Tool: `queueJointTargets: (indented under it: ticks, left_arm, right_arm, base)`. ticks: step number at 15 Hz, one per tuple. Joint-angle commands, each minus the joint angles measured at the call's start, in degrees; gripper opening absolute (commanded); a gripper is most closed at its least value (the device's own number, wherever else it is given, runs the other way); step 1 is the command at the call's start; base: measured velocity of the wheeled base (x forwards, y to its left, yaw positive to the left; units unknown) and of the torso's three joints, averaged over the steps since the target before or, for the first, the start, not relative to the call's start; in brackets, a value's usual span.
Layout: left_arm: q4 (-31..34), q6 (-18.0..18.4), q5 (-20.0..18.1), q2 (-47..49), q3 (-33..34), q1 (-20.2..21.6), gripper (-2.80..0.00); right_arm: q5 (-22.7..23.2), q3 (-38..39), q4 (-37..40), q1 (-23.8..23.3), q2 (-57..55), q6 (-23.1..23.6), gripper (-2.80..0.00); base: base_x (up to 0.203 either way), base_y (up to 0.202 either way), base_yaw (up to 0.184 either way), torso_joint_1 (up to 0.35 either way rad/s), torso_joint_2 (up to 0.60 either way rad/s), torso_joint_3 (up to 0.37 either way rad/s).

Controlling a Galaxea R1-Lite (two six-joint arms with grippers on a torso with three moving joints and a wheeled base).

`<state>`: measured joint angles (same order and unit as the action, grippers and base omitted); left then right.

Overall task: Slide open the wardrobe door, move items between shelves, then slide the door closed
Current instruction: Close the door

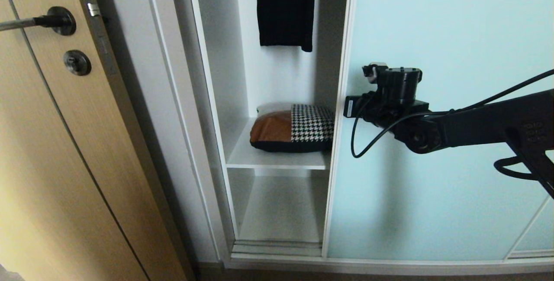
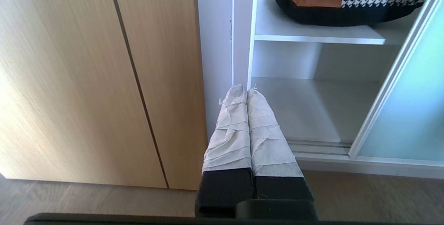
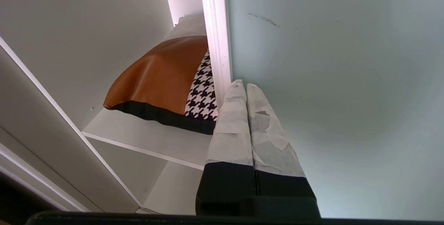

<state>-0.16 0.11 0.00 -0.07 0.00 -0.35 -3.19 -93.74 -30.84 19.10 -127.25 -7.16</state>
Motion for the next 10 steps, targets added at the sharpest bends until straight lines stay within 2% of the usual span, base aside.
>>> queueJointTargets:
  ticks: [1,10]
  left_arm:
    - [0.0,0.1,0.0,0.1,0.1,0.0,-2.8]
    - [0.0,0.1,0.0,0.1,0.1,0.0,-2.8]
  right_arm:
    - [0.0,-1.3,-0.2,1.1,-1.2,-0.1,-2.8]
    - [-2.0,-1.5,0.2,9.6,-0.6,0.1,-2.8]
  base:
    - [0.0,0.0,0.0,0.0,0.0,0.0]
    - [0.0,0.0,0.0,0.0,0.0,0.0]
